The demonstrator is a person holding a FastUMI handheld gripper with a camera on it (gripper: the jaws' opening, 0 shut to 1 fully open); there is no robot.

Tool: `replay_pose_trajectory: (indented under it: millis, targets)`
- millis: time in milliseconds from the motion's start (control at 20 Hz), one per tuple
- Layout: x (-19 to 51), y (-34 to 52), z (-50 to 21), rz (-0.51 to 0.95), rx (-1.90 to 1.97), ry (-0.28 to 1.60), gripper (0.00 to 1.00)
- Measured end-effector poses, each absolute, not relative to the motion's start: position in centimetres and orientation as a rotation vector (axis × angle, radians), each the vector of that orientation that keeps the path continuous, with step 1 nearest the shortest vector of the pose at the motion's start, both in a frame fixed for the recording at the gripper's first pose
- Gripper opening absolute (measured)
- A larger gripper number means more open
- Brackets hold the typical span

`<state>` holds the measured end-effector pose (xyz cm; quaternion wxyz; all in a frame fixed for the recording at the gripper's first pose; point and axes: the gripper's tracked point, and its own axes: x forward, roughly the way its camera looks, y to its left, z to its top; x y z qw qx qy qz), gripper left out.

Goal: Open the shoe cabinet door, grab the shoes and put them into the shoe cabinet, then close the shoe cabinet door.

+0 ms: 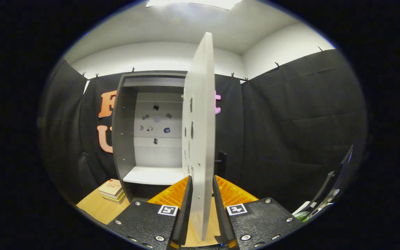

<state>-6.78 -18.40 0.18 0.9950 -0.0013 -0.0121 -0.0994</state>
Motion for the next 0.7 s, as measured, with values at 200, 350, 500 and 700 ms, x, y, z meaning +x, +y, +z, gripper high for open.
replay_pose_trajectory:
  millis: [200,350,500,700]
  targets:
    - [-6.9,-13.7,1.1,-0.127,-0.008,-0.046,0.48]
    - [-6.7,-10.4,0.7,-0.08,-0.003,-0.043,0.59]
    - [-6.1,-6.8,-0.9,-0.034,0.012,-0.026,0.64]
    - [-5.2,-2.6,-6.0,0.012,0.014,0.049,0.64]
